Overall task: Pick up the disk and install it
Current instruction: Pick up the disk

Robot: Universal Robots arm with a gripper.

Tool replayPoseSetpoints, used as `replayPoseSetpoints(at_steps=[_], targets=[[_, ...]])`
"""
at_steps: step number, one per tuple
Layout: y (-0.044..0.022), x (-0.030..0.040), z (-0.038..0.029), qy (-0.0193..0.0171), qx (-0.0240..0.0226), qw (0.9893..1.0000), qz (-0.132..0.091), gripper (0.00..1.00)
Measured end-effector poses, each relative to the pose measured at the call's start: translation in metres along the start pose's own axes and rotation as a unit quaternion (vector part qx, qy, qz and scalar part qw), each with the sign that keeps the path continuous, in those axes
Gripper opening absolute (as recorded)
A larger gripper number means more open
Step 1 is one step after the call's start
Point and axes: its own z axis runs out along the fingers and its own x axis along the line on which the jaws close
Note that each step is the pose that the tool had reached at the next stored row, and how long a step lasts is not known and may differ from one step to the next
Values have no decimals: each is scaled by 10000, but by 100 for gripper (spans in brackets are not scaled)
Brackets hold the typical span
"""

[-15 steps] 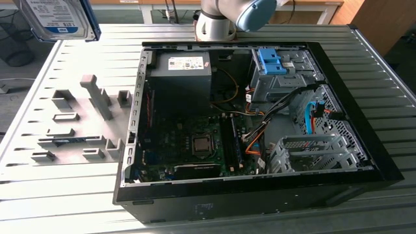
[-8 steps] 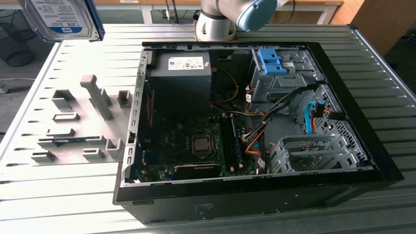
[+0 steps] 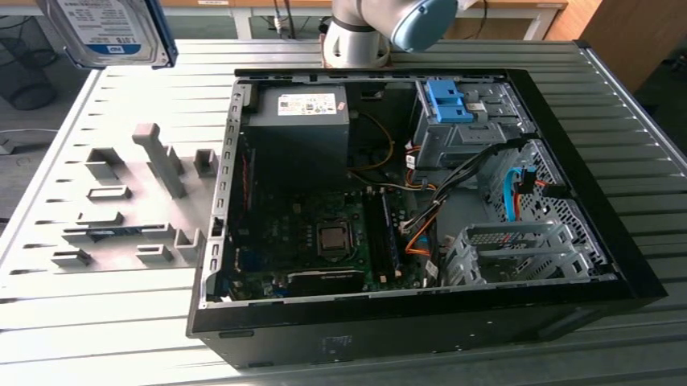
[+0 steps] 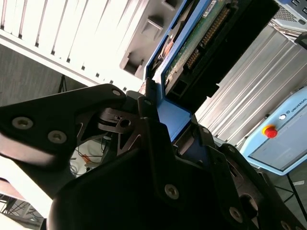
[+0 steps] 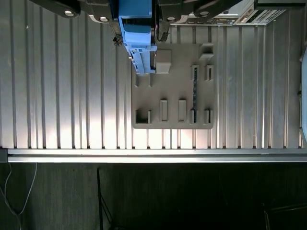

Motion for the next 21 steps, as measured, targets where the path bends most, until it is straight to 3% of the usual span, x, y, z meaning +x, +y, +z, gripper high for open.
replayPoseSetpoints(at_steps=[21], targets=[[-250,-6,-7,0,0,10000,0,36]])
